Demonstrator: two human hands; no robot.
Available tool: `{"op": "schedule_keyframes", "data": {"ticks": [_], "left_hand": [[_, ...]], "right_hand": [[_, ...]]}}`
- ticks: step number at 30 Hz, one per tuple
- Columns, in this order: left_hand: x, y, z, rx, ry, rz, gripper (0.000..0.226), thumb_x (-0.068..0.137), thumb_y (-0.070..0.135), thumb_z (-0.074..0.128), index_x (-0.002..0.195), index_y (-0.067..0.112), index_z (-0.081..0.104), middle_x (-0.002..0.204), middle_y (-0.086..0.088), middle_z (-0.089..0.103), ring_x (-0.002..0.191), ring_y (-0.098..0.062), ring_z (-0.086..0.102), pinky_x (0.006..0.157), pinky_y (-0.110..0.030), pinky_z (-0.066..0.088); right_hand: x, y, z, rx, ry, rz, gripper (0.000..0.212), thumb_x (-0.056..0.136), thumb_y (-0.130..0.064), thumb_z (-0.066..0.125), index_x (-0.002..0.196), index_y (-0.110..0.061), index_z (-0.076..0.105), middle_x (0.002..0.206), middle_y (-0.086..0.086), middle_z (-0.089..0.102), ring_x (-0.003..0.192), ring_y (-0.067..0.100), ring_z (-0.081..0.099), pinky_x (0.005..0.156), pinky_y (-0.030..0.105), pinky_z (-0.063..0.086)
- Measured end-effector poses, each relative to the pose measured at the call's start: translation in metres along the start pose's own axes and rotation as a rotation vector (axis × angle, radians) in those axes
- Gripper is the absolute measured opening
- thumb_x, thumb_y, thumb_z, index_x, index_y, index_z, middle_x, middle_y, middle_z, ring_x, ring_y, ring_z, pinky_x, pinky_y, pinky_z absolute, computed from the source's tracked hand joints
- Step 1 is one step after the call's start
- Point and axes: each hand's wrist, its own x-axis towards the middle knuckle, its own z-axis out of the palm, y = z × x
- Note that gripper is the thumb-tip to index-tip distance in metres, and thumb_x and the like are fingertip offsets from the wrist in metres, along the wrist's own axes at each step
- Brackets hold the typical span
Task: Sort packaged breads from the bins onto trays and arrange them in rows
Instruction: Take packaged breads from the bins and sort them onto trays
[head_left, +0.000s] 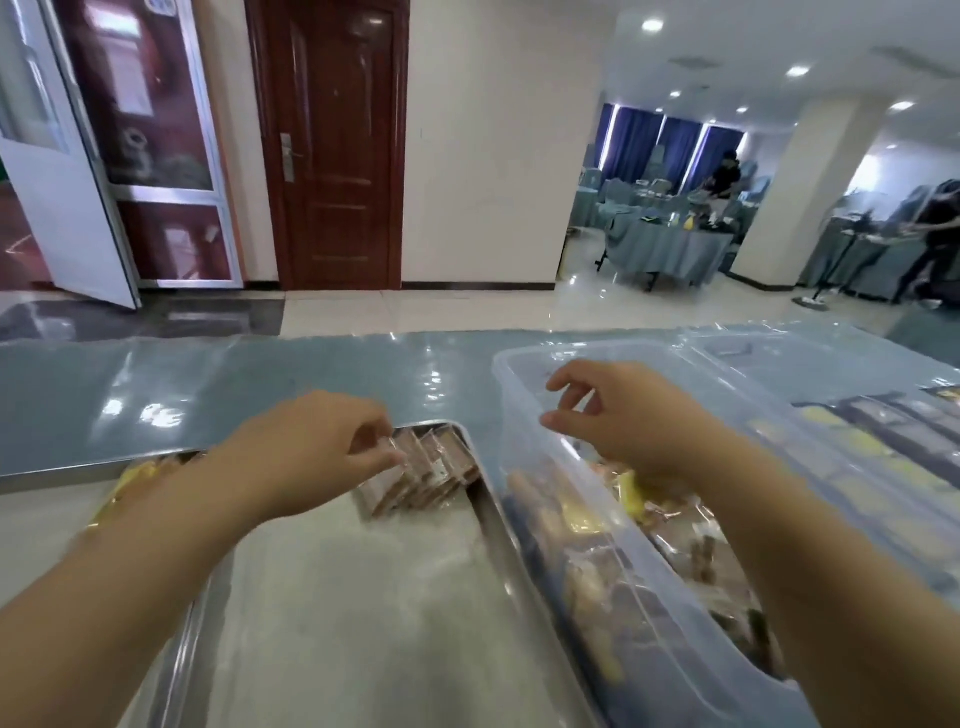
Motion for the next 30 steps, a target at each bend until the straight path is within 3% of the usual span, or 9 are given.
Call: {"op": "schedule_keyframes", "data": {"ticks": [7,11,20,25,27,30], "left_hand": [[0.029,0.118,0.038,-0.055,0.056,0.044,0.025,0.083,0.055,0.056,0.095,0.034,0.065,0.086,0.019,0.063,0.080,-0.001,0.059,0.076,-0.033,0.053],[0.051,0.180,0.061,-0.051,0.049,0.134,0.024,0.086,0.055,0.053,0.096,0.035,0.061,0.089,0.018,0.060,0.082,-0.002,0.057,0.076,-0.031,0.053],[0.099,0.246,0.116,0.116,-0.274,0.270,0.031,0.090,0.051,0.050,0.113,0.030,0.056,0.108,0.009,0.059,0.089,-0.010,0.051,0.077,-0.031,0.048],[0.107,0.250,0.138,0.223,-0.467,0.308,0.015,0.090,0.043,0.053,0.085,0.030,0.048,0.086,0.006,0.052,0.082,-0.015,0.052,0.075,-0.035,0.050],[0.106,0.251,0.142,0.253,-0.552,0.342,0.019,0.088,0.044,0.056,0.096,0.028,0.049,0.089,0.007,0.050,0.083,-0.015,0.052,0.077,-0.035,0.050],[0.106,0.252,0.148,0.351,-0.748,0.345,0.059,0.084,0.047,0.061,0.136,0.031,0.039,0.119,0.002,0.051,0.107,-0.020,0.051,0.086,-0.036,0.046]], "right_hand": [[-0.040,0.113,-0.032,-0.034,-0.071,-0.002,0.037,0.084,-0.050,0.062,0.116,-0.032,0.056,0.097,-0.018,0.059,0.083,0.000,0.058,0.079,0.027,0.051],[-0.052,0.172,-0.030,-0.090,-0.158,0.038,0.039,0.086,-0.051,0.060,0.118,-0.030,0.056,0.100,-0.016,0.061,0.087,0.006,0.059,0.081,0.026,0.049],[-0.041,0.234,0.013,-0.302,-0.519,0.059,0.043,0.082,-0.044,0.068,0.116,-0.019,0.056,0.111,-0.001,0.062,0.092,0.018,0.054,0.080,0.031,0.045],[-0.039,0.243,0.037,-0.411,-0.705,0.071,0.045,0.080,-0.036,0.073,0.114,-0.011,0.056,0.108,0.005,0.062,0.095,0.023,0.059,0.072,0.029,0.042],[-0.042,0.243,0.043,-0.435,-0.740,0.048,0.036,0.081,-0.031,0.072,0.110,-0.012,0.060,0.096,0.004,0.059,0.083,0.021,0.055,0.069,0.029,0.041],[-0.040,0.243,0.048,-0.487,-0.751,0.039,0.025,0.085,-0.021,0.067,0.107,-0.009,0.062,0.101,0.006,0.064,0.080,0.021,0.054,0.069,0.029,0.043]]}}
